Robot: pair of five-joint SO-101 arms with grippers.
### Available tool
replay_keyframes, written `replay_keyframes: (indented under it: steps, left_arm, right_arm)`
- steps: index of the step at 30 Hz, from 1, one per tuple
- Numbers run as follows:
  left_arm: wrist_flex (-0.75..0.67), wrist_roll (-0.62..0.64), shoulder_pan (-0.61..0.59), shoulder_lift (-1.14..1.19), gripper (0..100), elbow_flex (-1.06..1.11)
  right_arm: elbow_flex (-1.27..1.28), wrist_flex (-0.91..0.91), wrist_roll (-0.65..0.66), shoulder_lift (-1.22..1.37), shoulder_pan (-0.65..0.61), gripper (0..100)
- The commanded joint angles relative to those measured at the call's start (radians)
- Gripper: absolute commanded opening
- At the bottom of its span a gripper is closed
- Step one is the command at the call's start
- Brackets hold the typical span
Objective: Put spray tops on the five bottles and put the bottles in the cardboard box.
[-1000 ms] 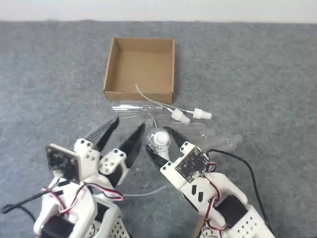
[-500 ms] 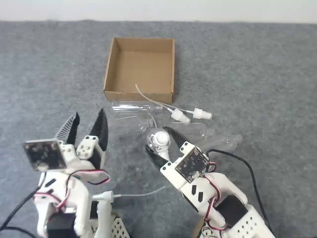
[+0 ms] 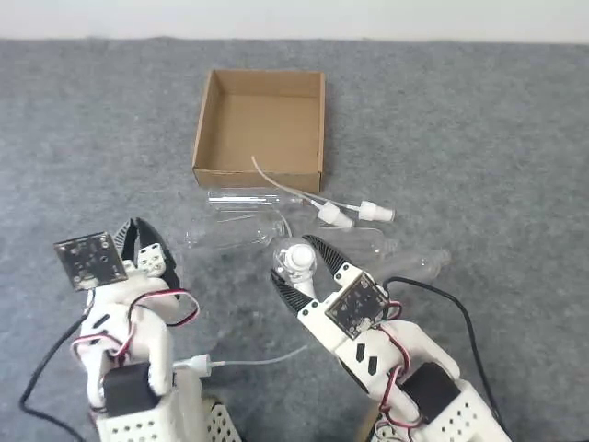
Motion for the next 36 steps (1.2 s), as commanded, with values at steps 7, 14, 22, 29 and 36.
replay_keyframes:
  steps: [7, 14, 22, 29, 36]
  left_arm:
    - [-0.11, 0.002, -0.068, -0.017, 1, 0.067]
    - [-0.104, 0.0, -0.064, -0.017, 1, 0.068]
    - [-0.109, -0.002, -0.061, -0.017, 1, 0.082]
    - [-0.109, -0.002, -0.061, -0.017, 1, 0.084]
    - [-0.109, -0.002, -0.064, -0.017, 1, 0.084]
  right_arm:
    - [-0.101, 0.067, -0.008, -0.008, 0.012, 0.6]
    - [-0.221, 0.096, -0.002, -0.008, 0.012, 0.6]
    - [-0.39, 0.14, 0.0, 0.018, 0.012, 0.6]
    - [-0.572, 0.133, 0.046, 0.269, 0.012, 0.6]
    - [-0.743, 0.131, 0.048, 0.49, 0.012, 0.6]
